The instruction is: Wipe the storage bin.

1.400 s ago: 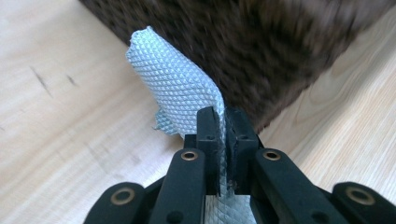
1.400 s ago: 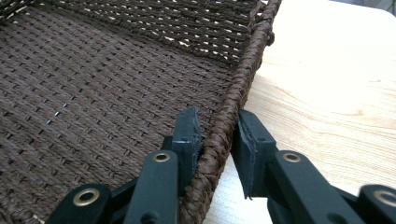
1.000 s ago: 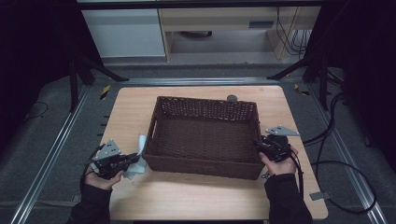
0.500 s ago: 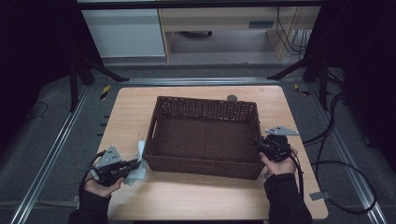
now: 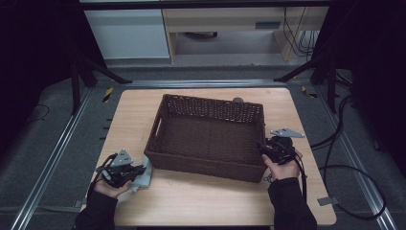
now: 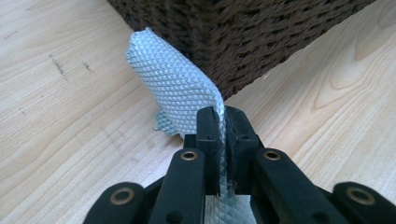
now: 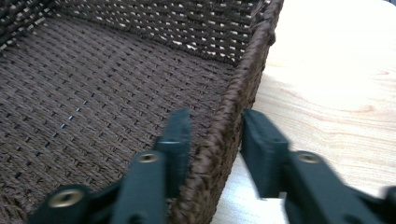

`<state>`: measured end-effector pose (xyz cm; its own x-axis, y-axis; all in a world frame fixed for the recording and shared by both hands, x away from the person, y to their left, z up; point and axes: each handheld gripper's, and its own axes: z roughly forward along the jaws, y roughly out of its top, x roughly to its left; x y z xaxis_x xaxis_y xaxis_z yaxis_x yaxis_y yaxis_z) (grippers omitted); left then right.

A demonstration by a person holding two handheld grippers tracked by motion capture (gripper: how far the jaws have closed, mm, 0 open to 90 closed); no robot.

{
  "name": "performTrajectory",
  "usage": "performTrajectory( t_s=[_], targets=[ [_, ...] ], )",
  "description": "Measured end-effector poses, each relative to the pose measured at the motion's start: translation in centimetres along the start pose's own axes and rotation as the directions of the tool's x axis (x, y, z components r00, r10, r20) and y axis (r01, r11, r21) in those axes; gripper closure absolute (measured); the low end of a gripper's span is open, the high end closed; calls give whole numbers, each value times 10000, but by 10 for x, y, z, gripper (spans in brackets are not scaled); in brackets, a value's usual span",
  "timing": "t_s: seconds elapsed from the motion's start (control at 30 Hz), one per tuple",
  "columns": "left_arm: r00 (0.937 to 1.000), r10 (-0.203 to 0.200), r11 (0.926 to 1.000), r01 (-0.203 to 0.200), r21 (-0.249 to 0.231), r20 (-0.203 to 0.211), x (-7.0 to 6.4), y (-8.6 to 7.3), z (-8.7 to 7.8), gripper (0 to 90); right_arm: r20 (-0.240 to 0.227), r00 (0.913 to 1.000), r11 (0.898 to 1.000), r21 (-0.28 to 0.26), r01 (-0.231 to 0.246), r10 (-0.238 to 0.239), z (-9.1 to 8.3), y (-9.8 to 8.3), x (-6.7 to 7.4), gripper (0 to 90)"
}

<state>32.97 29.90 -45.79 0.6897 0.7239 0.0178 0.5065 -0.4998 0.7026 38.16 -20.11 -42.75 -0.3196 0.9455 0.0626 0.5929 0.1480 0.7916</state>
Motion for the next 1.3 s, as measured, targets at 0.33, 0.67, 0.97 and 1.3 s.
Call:
performTrajectory(
  t_s=[0.33, 0.67, 0.97, 1.3],
  targets=[
    [9993, -118, 9767, 42, -2146, -342, -13, 18, -50, 847, -85, 9997, 9950, -972, 238, -248, -16, 1, -8, 412],
    [9999, 46, 9997, -49, -254, -126, -14, 7, -9, 847, -43, 9992, 9913, -1252, 400, -408, -20, 1, -13, 359],
    [9998, -201, 9971, 203, 739, -36, -6, 0, 16, 847, -160, 9982, 9920, -1133, 555, -576, -17, -1, -11, 349],
    [9854, -984, 9942, 913, -564, -1389, 13, -2, -23, 846, -230, 9981, 9911, -1223, 531, -564, -19, -1, -12, 349]
  ],
)
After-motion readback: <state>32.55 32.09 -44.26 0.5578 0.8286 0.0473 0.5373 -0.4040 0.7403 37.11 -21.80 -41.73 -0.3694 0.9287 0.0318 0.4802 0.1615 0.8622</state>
